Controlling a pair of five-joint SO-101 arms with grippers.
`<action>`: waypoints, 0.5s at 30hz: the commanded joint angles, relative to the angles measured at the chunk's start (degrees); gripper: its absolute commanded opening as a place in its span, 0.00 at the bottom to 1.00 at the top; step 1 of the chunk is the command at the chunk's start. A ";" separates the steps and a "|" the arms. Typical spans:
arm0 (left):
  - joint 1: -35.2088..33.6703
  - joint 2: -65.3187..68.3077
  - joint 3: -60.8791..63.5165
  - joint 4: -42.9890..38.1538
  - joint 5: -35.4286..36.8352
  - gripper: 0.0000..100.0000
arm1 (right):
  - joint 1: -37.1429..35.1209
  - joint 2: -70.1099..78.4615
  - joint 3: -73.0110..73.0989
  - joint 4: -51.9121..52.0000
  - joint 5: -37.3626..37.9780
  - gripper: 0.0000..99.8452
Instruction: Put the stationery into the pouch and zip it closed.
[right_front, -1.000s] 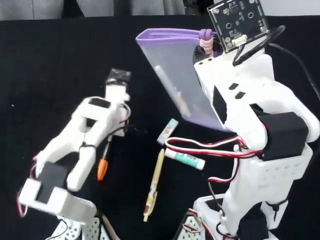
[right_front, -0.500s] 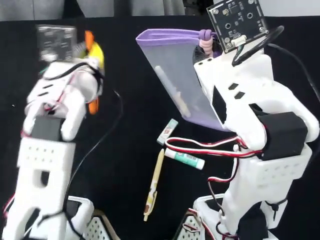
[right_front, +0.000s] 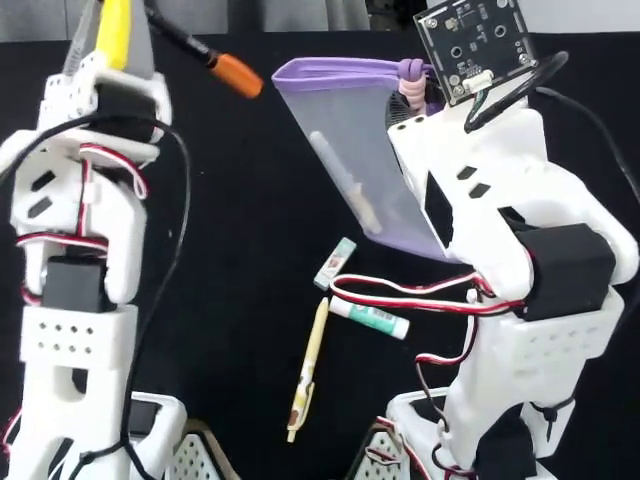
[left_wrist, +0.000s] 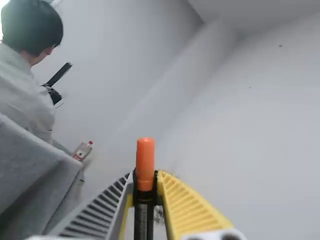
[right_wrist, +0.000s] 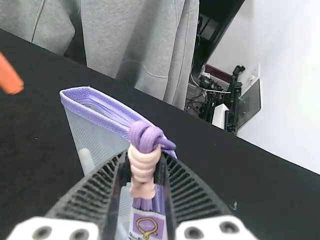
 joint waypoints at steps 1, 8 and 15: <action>2.77 3.60 -4.18 -7.91 0.88 0.03 | -2.73 -0.57 -2.24 0.70 2.29 0.01; 6.11 14.68 -3.74 -10.02 0.88 0.03 | -5.89 -0.66 -2.68 2.29 4.22 0.01; 6.11 12.66 6.64 -10.29 1.14 0.03 | -5.89 -0.57 -2.68 2.29 4.31 0.01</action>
